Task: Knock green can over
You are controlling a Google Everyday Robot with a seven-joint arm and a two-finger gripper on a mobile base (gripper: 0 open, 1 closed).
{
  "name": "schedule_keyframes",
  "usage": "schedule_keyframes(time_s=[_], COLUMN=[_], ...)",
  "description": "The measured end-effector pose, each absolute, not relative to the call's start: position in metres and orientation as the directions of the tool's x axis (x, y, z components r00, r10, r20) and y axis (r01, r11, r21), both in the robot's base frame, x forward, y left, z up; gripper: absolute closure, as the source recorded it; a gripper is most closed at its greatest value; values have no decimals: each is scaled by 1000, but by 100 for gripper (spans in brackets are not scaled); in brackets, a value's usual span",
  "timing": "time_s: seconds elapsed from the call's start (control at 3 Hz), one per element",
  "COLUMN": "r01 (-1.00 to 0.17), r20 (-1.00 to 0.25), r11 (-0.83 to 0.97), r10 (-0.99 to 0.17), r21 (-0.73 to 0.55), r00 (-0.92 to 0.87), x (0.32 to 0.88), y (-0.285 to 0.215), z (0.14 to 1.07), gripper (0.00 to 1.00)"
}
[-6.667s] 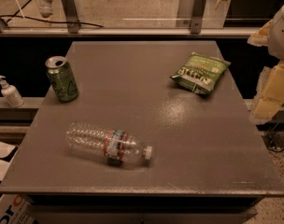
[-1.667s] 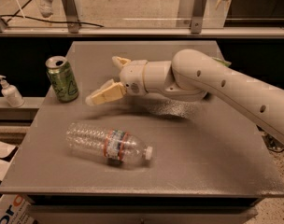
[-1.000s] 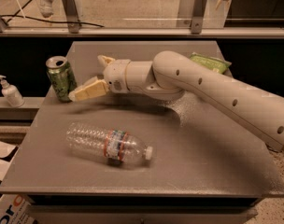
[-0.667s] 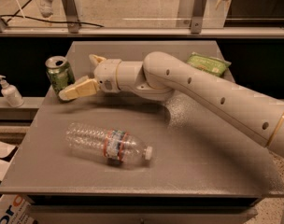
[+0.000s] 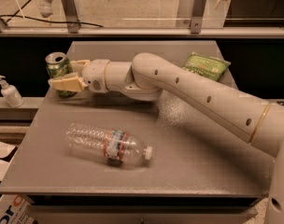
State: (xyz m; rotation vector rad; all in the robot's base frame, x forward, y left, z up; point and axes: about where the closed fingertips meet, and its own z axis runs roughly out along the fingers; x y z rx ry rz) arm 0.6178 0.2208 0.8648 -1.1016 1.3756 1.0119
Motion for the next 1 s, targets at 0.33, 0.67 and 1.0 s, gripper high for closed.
schedule_keyframes(time_s=[0.33, 0.67, 1.0], r01=[-972, -963, -961], r20=[-995, -988, -970], r11=[234, 269, 275], r10=[-90, -146, -242], r21=[12, 0, -29], r00=[-34, -41, -40], x=[615, 618, 620], y=[214, 191, 168], z=[862, 870, 892], gripper=[64, 88, 100])
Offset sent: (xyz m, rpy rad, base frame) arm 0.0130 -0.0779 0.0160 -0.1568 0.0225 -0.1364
